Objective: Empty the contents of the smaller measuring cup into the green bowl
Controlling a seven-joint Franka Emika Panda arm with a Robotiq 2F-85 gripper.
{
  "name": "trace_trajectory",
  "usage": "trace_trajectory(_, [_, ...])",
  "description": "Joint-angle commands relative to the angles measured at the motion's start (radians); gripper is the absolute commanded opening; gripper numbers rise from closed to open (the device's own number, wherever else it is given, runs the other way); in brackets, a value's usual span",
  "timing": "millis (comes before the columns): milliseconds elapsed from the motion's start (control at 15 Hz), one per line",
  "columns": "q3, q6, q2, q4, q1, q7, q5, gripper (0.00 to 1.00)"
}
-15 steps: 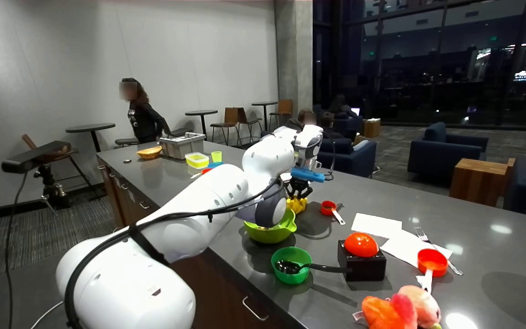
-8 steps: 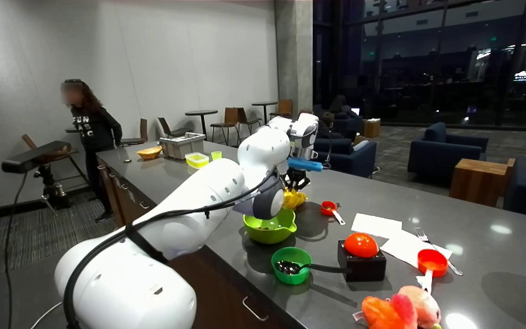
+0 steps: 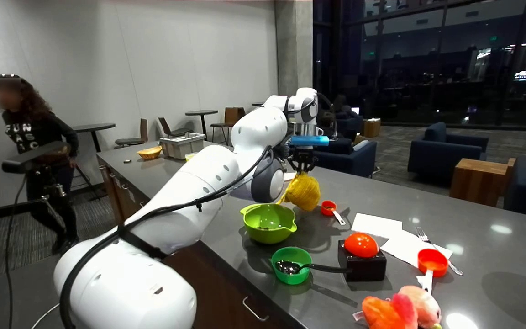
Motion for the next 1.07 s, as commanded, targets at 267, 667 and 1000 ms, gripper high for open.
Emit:
trace_trajectory(267, [-0.087, -0.118, -0.132, -0.032, -0.059, 0.013, -0.076, 0.03])
trace_trajectory(667, [-0.13, -0.145, -0.161, -0.043, -0.184, -0.103, -0.121, 0.03])
trace_trajectory(1000, [-0.127, -0.097, -0.107, -0.049, -0.282, -0.234, -0.109, 0.03])
